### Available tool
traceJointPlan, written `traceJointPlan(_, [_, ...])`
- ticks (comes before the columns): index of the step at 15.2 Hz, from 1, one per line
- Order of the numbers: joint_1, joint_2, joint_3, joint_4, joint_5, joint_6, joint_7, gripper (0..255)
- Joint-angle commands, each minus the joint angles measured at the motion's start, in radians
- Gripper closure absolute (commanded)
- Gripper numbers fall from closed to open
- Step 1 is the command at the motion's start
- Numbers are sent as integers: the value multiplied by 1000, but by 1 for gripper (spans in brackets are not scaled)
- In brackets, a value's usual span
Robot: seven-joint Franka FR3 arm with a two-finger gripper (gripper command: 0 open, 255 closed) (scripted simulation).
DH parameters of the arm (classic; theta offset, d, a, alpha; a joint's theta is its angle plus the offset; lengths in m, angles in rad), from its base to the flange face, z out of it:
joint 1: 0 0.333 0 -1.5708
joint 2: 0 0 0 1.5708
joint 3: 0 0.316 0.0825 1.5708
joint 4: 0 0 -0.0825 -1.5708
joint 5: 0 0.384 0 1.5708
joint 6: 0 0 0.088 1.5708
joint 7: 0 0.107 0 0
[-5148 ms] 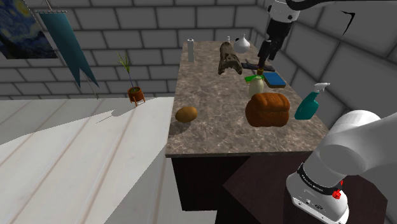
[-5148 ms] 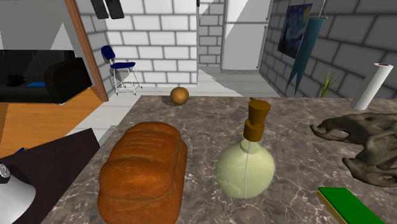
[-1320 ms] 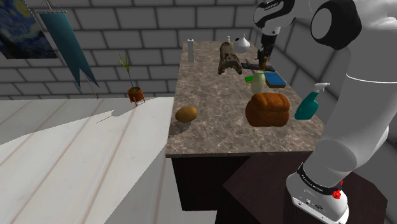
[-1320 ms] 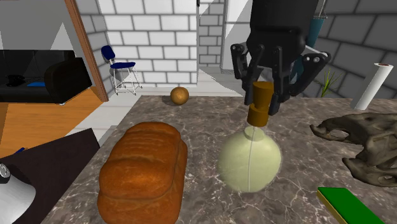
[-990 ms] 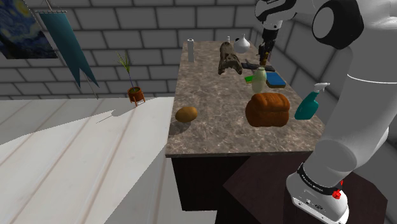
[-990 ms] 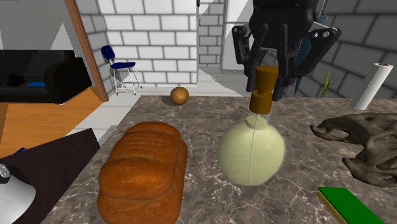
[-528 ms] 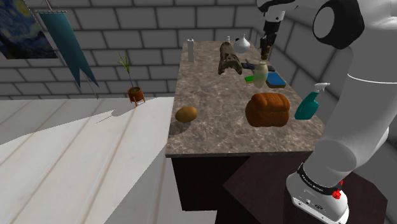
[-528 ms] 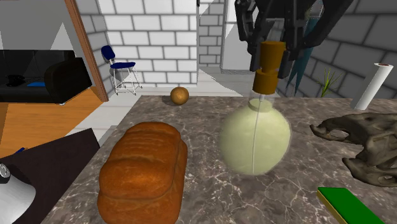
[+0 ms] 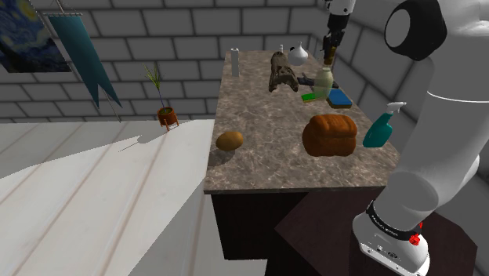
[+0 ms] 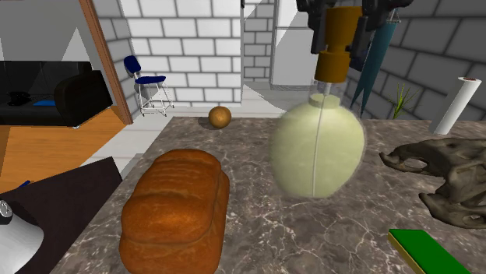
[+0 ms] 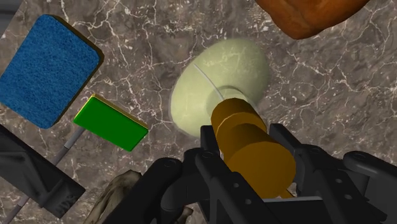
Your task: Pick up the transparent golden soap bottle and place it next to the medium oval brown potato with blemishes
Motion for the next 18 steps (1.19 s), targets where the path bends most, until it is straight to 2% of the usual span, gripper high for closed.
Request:
traceJointPlan(1, [-5,8,-1,40,4,-33,-1,255])
traceJointPlan(3, [-8,14,-1,68,7,-56,-2,255])
traceJointPlan(10, [119,-155,51,-50,-82,-86,167,255])
traceJointPlan(18, [226,-277,145,-91,-137,-158,363,255])
